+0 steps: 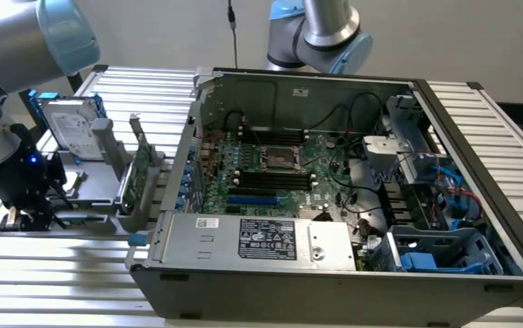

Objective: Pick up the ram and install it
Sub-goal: 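Pick up the ram and move it above insertion slot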

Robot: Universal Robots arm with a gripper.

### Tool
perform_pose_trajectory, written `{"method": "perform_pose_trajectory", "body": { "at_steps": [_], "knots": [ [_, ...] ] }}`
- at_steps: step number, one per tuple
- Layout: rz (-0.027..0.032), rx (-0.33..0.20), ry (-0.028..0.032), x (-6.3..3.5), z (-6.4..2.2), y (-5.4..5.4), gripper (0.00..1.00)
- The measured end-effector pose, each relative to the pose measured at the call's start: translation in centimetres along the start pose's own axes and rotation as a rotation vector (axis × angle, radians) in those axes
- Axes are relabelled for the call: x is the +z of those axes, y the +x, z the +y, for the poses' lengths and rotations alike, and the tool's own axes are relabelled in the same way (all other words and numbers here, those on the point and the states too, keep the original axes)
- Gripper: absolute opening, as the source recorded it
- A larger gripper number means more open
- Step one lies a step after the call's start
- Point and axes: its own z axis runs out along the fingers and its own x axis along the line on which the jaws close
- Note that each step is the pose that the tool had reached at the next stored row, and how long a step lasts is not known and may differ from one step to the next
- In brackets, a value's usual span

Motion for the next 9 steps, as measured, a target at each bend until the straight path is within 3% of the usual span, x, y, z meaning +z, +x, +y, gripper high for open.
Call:
{"method": "perform_pose_trajectory", "body": {
  "at_steps": [9],
  "knots": [
    [-0.0008,0.01,-0.0141,0.66,-0.01,0.06,0.42]
  ]
}}
